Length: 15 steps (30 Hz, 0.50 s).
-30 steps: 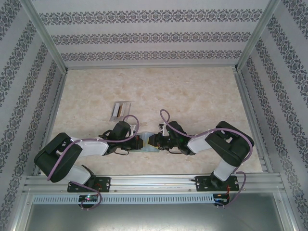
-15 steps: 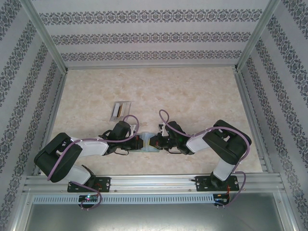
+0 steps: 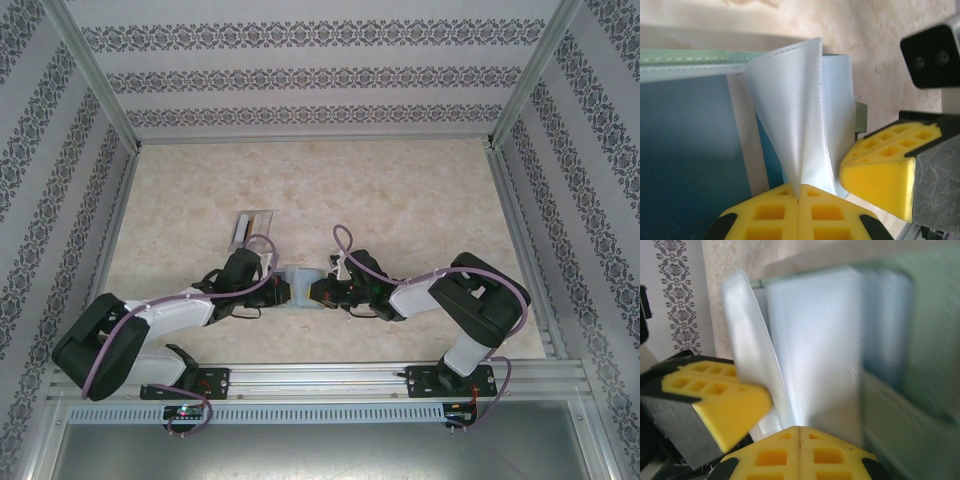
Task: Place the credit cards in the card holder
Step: Open the card holder at the center of the table.
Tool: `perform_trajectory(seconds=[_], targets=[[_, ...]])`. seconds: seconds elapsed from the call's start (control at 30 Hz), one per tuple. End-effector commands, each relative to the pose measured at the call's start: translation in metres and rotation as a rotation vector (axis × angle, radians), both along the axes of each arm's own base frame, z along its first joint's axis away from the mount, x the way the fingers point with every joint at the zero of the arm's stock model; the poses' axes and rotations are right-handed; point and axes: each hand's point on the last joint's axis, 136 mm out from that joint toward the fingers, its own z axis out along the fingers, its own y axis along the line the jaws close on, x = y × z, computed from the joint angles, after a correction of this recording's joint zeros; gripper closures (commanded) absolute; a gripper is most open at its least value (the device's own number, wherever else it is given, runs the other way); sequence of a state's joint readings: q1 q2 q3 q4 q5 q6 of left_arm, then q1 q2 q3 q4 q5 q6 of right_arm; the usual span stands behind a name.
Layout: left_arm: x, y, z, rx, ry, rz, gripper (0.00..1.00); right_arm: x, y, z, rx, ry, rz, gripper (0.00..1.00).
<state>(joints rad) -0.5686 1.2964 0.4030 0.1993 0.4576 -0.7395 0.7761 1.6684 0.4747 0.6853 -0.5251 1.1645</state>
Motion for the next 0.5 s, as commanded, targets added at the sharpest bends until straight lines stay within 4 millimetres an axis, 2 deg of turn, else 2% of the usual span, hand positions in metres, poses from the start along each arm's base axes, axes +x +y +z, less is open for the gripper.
perform_trajectory(seconds=[0.0, 0.13, 0.23, 0.3, 0.47], targets=[[-0.003, 0.017, -0.010, 0.068, 0.012, 0.038, 0.94, -0.002, 0.000, 0.006, 0.007, -0.023, 0.020, 1.00], [-0.005, 0.017, -0.016, 0.066, 0.035, 0.035, 0.94, -0.001, 0.004, 0.010, 0.009, -0.039, 0.025, 1.00], [-0.006, 0.010, -0.016, 0.015, 0.045, 0.031, 0.99, -0.001, 0.006, 0.011, 0.011, -0.043, 0.029, 1.00], [-0.007, 0.006, -0.014, -0.017, 0.039, 0.019, 1.00, -0.001, 0.004, 0.008, -0.003, -0.042, 0.019, 0.88], [-0.009, -0.008, -0.002, -0.089, 0.033, -0.038, 1.00, 0.003, 0.007, 0.010, 0.007, -0.045, 0.017, 0.73]])
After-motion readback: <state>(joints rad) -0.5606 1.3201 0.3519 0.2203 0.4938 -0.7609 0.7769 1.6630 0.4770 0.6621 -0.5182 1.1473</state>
